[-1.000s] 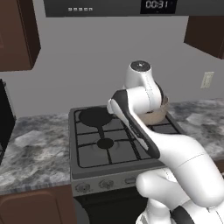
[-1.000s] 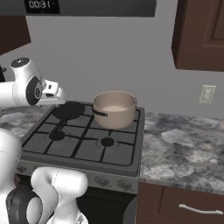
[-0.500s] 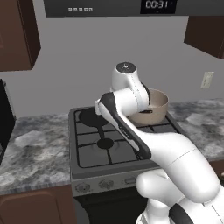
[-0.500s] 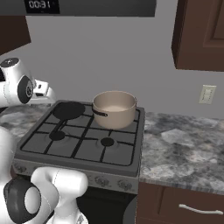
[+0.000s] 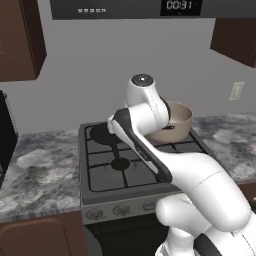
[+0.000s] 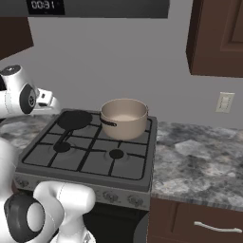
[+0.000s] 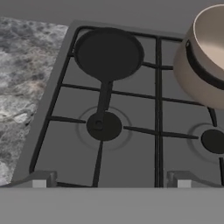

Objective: Move the pot and pan from the stove into the sink.

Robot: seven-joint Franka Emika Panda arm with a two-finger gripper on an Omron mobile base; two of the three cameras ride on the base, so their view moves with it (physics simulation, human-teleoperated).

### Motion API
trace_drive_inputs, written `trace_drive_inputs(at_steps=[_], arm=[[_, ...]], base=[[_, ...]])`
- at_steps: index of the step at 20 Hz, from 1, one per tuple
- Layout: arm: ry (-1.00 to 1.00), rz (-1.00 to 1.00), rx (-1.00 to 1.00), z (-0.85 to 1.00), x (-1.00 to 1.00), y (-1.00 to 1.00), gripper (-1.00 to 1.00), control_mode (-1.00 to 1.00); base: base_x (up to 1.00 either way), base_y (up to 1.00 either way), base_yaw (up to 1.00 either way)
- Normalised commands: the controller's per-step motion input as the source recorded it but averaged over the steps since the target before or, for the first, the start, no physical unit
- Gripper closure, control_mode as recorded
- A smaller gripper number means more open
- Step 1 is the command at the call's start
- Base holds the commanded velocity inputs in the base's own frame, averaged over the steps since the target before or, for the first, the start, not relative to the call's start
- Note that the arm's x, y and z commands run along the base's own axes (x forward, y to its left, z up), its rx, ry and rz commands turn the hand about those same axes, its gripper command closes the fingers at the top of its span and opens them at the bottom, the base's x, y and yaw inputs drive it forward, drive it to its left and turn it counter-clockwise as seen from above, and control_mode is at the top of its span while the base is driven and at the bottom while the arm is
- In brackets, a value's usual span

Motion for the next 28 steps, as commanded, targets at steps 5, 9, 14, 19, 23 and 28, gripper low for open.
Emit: trace_drive_inputs(at_steps=[5,9,14,19,23,28], arm=[[0.0,0.03,0.0,-0.4,-0.01,0.02,-1.0,-1.0],[-0.01,0.03,0.0,-0.31,0.0,0.0,-1.0,-1.0],[-0.03,0.02,0.0,-0.25,0.01,0.0,-1.0,-1.0],[-0.02,0.0,0.0,-0.22,0.15,0.0,-1.0,-1.0],[0.0,0.0,0.0,-0.22,0.22,0.01,-1.0,-1.0],[0.0,0.0,0.0,-0.25,0.27,0.07,-1.0,-1.0]], base=[[0.0,0.0,0.0],[0.0,0.0,0.0],[0.0,0.0,0.0],[0.0,0.0,0.0],[0.0,0.0,0.0],[0.0,0.0,0.0]])
